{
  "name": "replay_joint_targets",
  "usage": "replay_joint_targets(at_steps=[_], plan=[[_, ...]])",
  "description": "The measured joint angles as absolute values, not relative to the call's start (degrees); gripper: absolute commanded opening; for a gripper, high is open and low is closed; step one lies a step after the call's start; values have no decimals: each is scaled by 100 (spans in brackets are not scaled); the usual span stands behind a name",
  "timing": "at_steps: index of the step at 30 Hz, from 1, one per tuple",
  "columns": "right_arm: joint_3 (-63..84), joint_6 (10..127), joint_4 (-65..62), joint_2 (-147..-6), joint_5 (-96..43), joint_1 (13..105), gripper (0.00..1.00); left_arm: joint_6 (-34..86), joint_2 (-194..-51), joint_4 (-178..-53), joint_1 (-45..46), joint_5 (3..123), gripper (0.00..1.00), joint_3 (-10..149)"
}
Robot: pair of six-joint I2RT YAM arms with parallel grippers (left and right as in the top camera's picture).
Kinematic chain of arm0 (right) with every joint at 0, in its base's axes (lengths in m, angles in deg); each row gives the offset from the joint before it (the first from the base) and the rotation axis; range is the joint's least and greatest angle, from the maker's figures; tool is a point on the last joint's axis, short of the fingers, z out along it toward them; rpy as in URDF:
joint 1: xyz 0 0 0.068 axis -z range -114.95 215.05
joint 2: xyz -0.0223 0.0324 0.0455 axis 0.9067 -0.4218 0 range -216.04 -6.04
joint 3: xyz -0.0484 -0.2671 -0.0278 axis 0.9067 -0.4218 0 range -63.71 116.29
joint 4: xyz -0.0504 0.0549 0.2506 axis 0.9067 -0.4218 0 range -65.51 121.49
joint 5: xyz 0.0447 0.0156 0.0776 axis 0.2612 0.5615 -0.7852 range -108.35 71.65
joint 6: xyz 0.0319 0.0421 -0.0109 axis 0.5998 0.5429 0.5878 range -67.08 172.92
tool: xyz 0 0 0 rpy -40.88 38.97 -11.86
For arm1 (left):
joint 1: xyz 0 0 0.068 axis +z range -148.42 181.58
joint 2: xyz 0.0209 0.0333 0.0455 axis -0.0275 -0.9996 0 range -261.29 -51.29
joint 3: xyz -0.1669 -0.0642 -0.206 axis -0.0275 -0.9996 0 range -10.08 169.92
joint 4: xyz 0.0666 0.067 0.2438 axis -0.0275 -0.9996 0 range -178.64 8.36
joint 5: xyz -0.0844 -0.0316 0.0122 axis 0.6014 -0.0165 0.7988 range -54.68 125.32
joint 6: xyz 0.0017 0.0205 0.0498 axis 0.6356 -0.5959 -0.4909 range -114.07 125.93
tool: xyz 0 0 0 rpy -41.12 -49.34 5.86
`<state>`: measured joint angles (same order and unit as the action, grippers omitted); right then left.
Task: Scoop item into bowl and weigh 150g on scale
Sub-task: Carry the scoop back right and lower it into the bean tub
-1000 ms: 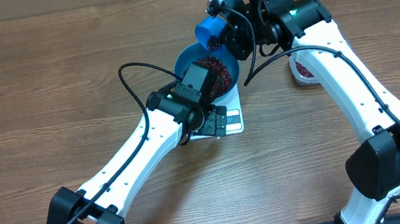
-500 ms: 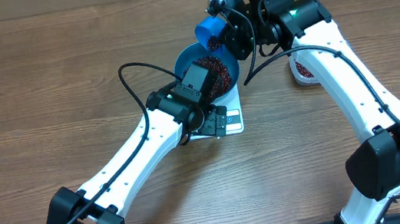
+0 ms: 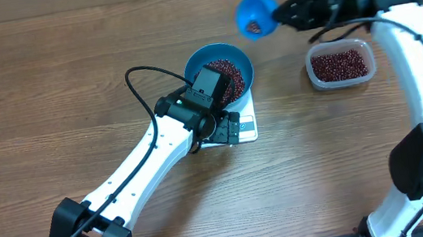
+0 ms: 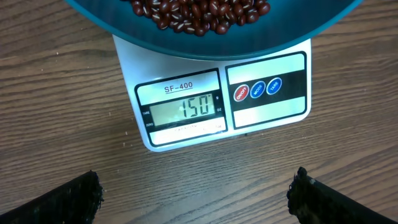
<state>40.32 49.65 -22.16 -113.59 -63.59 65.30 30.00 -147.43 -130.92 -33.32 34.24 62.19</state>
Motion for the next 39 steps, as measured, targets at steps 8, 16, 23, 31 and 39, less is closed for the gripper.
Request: replay_joint_targets(at_steps=[8, 16, 23, 31, 39], plan=[[4034, 5278, -3154, -11359, -6616, 7872, 4, 3000, -14743, -13092, -3332, 3424, 99, 6219], [3918, 5293, -3495, -11359, -5583, 8311, 4, 3000, -14743, -13092, -3332, 3424, 99, 6219], [3435, 5291, -3512, -11359, -5152, 8307, 4, 3000, -14743, -13092, -3332, 3424, 99, 6219], [2989, 5293, -3342, -11359, -4785, 8305, 4, 3000, -14743, -13092, -3332, 3424, 100, 6219], [2932, 5293, -3322, -11359, -4992, 8305, 4, 3000, -14743, -13092, -3332, 3424, 100, 6219]])
